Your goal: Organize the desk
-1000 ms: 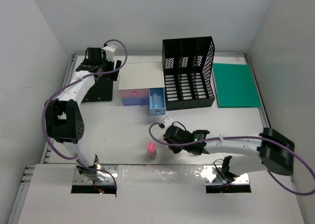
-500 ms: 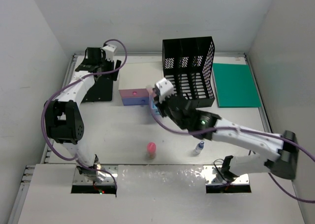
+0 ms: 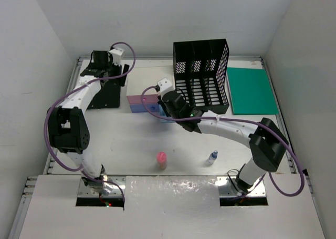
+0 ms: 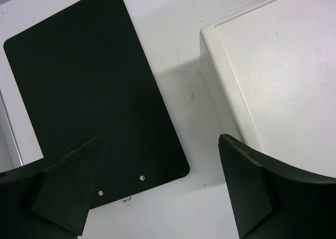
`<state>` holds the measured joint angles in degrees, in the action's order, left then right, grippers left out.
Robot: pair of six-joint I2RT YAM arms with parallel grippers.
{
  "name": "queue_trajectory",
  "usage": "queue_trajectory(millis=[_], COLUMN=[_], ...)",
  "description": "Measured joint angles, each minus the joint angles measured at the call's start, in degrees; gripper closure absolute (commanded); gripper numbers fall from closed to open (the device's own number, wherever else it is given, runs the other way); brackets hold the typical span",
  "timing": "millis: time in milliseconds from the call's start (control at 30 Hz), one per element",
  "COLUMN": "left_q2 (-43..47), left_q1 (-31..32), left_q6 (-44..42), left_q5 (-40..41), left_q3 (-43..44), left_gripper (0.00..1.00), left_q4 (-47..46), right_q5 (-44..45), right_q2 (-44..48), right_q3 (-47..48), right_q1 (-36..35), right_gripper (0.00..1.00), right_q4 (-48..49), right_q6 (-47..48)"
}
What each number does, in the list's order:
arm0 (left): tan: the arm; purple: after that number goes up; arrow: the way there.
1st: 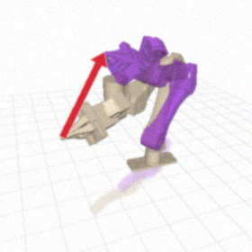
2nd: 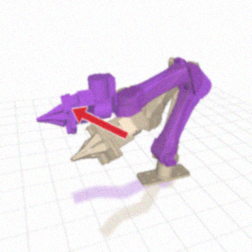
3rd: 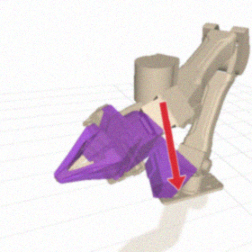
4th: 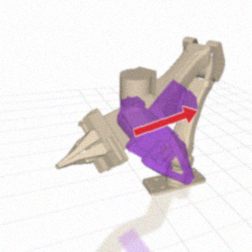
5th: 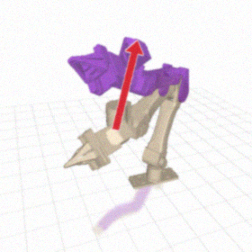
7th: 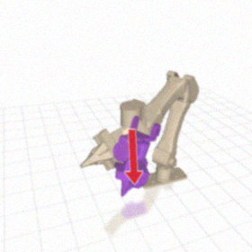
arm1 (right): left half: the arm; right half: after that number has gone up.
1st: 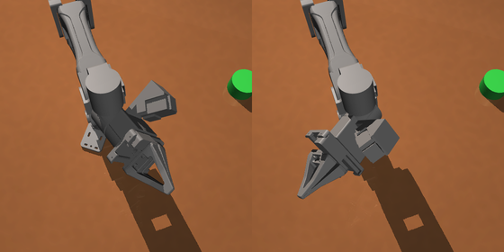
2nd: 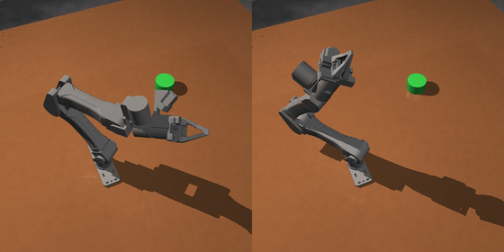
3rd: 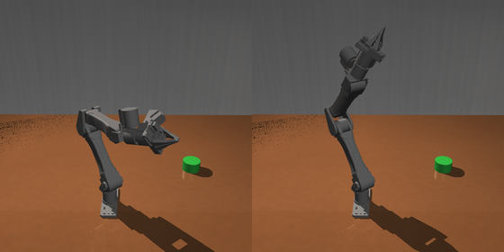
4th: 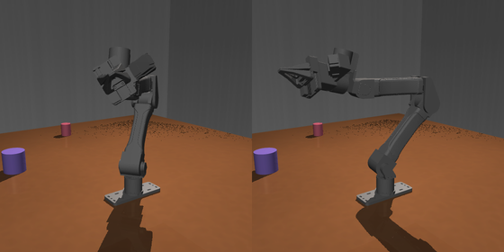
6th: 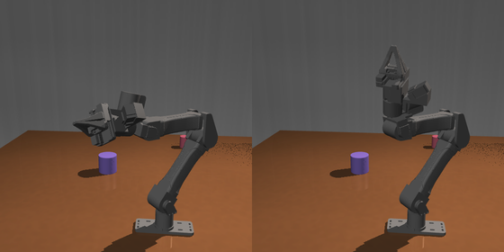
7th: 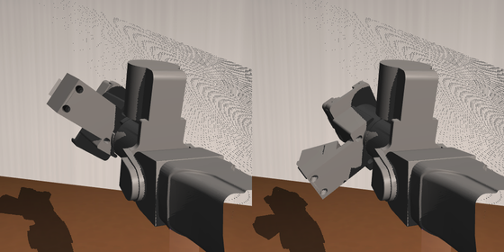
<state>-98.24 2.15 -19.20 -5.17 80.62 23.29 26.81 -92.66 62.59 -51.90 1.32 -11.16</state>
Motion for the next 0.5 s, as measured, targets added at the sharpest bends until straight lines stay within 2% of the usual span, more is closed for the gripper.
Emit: queue_trajectory(millis=[100, 133, 167, 200, 267, 300, 400, 500], left_q2=[0.0, 0.0, 0.0, 0.0, 0.0, 0.0, 0.0, -0.02], left_q1=[0.0, 0.0, 0.0, 0.0, 0.0, 0.0, 0.0, 0.0], left_q6=[-0.02, -0.02, -0.02, -0.02, -0.02, -0.02, -0.02, -0.02], left_q5=[0.04, 0.07, 0.07, 0.07, 0.07, 0.07, 0.07, 0.04], left_q3=[0.0, 0.0, 0.0, 0.0, 0.0, 0.0, 0.0, 0.0], left_gripper=[0.12, 0.12, 0.12, 0.12, 0.12, 0.12, 0.12, 0.12], left_q4=[0.0, -0.02, -0.02, -0.02, -0.02, -0.02, -0.02, -0.02], right_q5=[-0.33, -0.37, -0.42, -0.42, -0.52, -0.63, -0.94, -0.26], right_q2=[-0.74, -0.79, -0.79, -0.79, -0.79, -0.72, -0.04, 1.68], right_q3=[-0.22, -0.31, -0.31, -0.31, -0.31, -0.31, -0.24, 1.31], right_q1=[0.02, 0.02, 0.02, 0.04, 0.02, 0.02, 0.02, 0.02], right_gripper=[1.0, 0.96, 0.88, 0.67, 0.54, 0.44, 0.36, 0.4], right_q4=[-0.09, -0.22, -0.48, -0.66, -1.4, -2.08, -4.42, -8.63], right_q6=[-1.2, -1.53, -1.88, -2.14, -2.62, -2.71, -2.21, -1.18])
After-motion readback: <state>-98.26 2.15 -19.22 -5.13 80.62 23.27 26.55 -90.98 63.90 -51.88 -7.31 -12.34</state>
